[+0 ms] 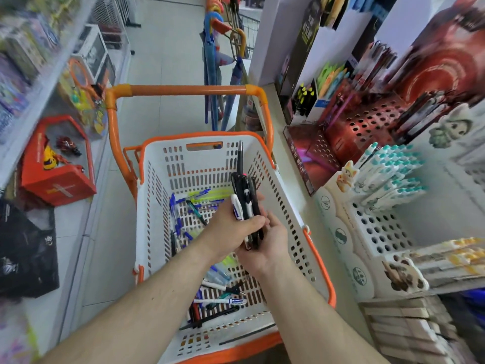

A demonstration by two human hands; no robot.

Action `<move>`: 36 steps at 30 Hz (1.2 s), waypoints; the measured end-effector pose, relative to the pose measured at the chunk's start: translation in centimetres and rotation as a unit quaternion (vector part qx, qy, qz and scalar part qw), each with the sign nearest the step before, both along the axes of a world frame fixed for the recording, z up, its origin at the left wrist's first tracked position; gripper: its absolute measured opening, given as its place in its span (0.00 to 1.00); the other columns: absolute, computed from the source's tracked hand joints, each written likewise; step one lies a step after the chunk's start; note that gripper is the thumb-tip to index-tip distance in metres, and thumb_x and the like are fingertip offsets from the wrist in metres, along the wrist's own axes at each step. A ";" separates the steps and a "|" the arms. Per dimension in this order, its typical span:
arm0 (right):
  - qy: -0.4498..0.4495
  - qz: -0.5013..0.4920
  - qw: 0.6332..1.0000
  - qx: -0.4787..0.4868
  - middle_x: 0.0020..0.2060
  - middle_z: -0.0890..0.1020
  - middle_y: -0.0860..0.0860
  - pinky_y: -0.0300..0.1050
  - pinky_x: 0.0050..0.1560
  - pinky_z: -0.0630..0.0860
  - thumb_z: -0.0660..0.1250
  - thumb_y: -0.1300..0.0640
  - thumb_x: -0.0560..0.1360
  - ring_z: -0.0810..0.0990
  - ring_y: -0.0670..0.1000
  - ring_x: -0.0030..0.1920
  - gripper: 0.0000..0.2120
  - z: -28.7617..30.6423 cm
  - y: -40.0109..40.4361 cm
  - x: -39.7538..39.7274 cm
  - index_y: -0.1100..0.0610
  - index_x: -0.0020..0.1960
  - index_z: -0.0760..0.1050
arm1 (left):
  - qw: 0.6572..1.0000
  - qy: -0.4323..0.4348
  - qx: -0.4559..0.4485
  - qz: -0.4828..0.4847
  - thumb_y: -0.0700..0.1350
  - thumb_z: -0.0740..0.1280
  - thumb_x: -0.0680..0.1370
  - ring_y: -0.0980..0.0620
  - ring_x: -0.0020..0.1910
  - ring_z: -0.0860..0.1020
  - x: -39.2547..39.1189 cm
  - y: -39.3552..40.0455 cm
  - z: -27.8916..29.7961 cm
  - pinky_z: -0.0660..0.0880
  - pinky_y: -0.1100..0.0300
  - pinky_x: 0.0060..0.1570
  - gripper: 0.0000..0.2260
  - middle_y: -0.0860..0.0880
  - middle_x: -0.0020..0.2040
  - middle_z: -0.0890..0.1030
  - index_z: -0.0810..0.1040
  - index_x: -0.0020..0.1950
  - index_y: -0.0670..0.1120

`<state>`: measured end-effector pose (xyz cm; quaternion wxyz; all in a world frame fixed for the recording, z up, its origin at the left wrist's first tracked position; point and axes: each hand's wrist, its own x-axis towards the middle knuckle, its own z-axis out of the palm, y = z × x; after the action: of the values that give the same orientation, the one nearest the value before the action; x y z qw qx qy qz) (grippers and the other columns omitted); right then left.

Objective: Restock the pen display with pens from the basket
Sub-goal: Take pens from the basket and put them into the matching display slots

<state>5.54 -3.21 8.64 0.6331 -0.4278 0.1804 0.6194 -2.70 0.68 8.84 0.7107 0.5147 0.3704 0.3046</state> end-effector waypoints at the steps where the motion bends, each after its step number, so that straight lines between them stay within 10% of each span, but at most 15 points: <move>1: -0.012 0.015 1.000 0.014 0.49 0.87 0.52 0.45 0.41 0.81 0.60 0.49 0.81 0.86 0.52 0.48 0.16 0.4 -0.1 0.0 0.53 0.58 0.84 | 1.000 0.008 0.011 -0.003 0.32 0.70 0.73 0.48 0.52 0.82 0.0 -0.1 0.2 0.77 0.55 0.56 0.17 0.42 0.50 0.83 0.78 0.56 0.51; 6: -0.057 0.067 0.995 0.043 0.40 0.85 0.49 0.41 0.36 0.80 0.63 0.46 0.79 0.85 0.49 0.39 0.13 0.7 -1.0 -0.4 0.51 0.47 0.83 | 0.988 0.087 0.125 -0.013 0.40 0.76 0.71 0.64 0.47 0.80 -0.2 -0.8 1.2 0.73 0.72 0.44 0.15 0.55 0.47 0.83 0.78 0.50 0.56; 12: -0.067 0.062 0.993 0.071 0.37 0.84 0.51 0.42 0.37 0.79 0.57 0.50 0.80 0.85 0.51 0.38 0.21 -0.5 -1.8 -0.2 0.53 0.38 0.84 | 0.970 0.119 0.209 -0.046 0.48 0.79 0.66 0.63 0.45 0.81 -0.8 -1.3 1.4 0.76 0.62 0.47 0.13 0.60 0.43 0.83 0.78 0.46 0.55; 15: -0.090 0.083 0.990 0.076 0.46 0.83 0.56 0.46 0.46 0.78 0.56 0.50 0.80 0.83 0.55 0.47 0.18 -0.9 -1.7 -0.5 0.57 0.47 0.83 | 0.948 0.148 0.276 -0.058 0.63 0.77 0.63 0.56 0.52 0.78 -0.8 -1.0 0.5 0.76 0.54 0.54 0.18 0.58 0.45 0.79 0.78 0.46 0.57; 19: -0.114 0.126 0.980 0.105 0.56 0.79 0.59 0.49 0.51 0.76 0.59 0.52 0.78 0.80 0.57 0.54 0.16 -0.5 -1.6 -0.5 0.59 0.58 0.78 | 0.916 0.157 0.366 -0.043 0.80 0.59 0.62 0.57 0.57 0.68 -0.9 -1.2 0.3 0.60 0.70 0.58 0.37 0.61 0.50 0.72 0.78 0.56 0.53; 25: -0.173 0.130 0.967 0.139 0.50 0.80 0.62 0.55 0.54 0.73 0.59 0.51 0.78 0.79 0.60 0.52 0.18 -1.1 -1.7 -0.7 0.63 0.52 0.79 | 0.910 0.184 0.345 -0.137 0.78 0.54 0.69 0.46 0.64 0.69 -1.3 -0.9 -1.1 0.66 0.44 0.66 0.31 0.52 0.61 0.73 0.70 0.64 0.62; 29: -0.182 0.098 0.977 0.049 0.47 0.82 0.59 0.51 0.49 0.72 0.61 0.45 0.77 0.80 0.58 0.48 0.19 -1.6 -1.5 -0.6 0.60 0.50 0.81 | 0.905 0.228 0.300 -0.196 0.77 0.58 0.68 0.53 0.69 0.65 -1.7 -0.8 -0.5 0.60 0.48 0.72 0.33 0.52 0.66 0.73 0.67 0.68 0.63; 32: -0.206 0.089 0.972 -0.067 0.30 0.76 0.50 0.40 0.30 0.65 0.65 0.49 0.76 0.73 0.48 0.30 0.13 -1.5 -1.8 -0.7 0.55 0.37 0.75 | 0.961 0.122 0.181 -0.171 0.55 0.74 0.72 0.60 0.57 0.78 -1.9 -0.9 0.9 0.73 0.57 0.59 0.19 0.53 0.55 0.82 0.77 0.60 0.53; 36: -0.208 0.088 0.971 -0.084 0.29 0.80 0.45 0.40 0.36 0.69 0.65 0.49 0.79 0.77 0.46 0.37 0.11 -1.1 -1.9 -1.0 0.51 0.39 0.79 | 0.996 0.034 0.065 -0.059 0.44 0.73 0.70 0.56 0.57 0.80 -1.1 -2.2 1.0 0.75 0.56 0.60 0.13 0.53 0.53 0.84 0.82 0.54 0.52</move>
<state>4.49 -5.07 7.52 0.5616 -0.6130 0.0584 0.5526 -3.84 -1.53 9.86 0.6790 0.5911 0.3431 0.2682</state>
